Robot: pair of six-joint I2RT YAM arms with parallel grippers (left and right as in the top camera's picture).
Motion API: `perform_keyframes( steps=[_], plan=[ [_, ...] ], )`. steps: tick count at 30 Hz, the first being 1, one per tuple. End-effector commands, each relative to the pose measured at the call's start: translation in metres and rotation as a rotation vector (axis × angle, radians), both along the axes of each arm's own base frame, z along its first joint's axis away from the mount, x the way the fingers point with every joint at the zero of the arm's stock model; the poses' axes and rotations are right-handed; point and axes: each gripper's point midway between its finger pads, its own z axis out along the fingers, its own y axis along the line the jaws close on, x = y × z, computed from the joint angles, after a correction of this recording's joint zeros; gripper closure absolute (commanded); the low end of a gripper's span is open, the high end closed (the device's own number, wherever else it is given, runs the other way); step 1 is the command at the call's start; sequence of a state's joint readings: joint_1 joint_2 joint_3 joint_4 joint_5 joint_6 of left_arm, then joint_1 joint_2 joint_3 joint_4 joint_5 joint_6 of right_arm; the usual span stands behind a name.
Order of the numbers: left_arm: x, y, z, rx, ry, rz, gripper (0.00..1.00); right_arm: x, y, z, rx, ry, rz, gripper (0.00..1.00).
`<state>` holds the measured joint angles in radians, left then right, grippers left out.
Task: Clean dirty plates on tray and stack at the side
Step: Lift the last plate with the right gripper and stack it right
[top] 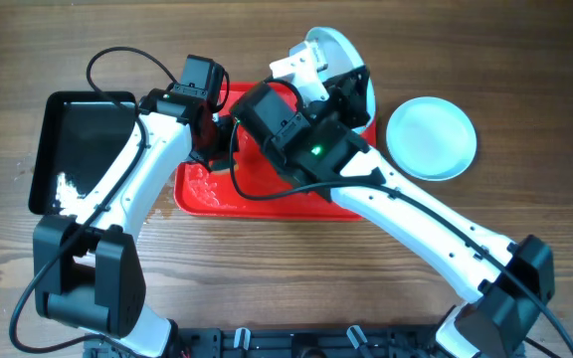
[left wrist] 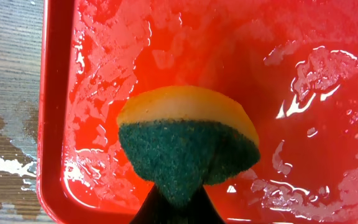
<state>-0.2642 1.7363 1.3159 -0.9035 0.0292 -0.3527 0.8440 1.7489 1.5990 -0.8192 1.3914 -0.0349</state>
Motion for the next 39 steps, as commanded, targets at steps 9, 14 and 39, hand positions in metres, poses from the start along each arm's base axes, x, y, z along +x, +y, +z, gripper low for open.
perform_keyframes(
  steps=[9,14,39],
  plan=[
    [-0.003,-0.002,-0.007,-0.003,0.017,-0.02,0.96,-0.004,0.029,-0.001,0.013,-0.019,0.055,0.95],
    [-0.003,-0.002,-0.007,-0.003,0.017,-0.02,0.96,-0.009,0.049,-0.052,0.288,0.142,0.149,0.96],
    [-0.002,-0.002,-0.006,-0.004,0.014,-0.02,0.96,-0.004,-0.254,-0.183,1.387,0.452,-0.62,0.96]
  ],
)
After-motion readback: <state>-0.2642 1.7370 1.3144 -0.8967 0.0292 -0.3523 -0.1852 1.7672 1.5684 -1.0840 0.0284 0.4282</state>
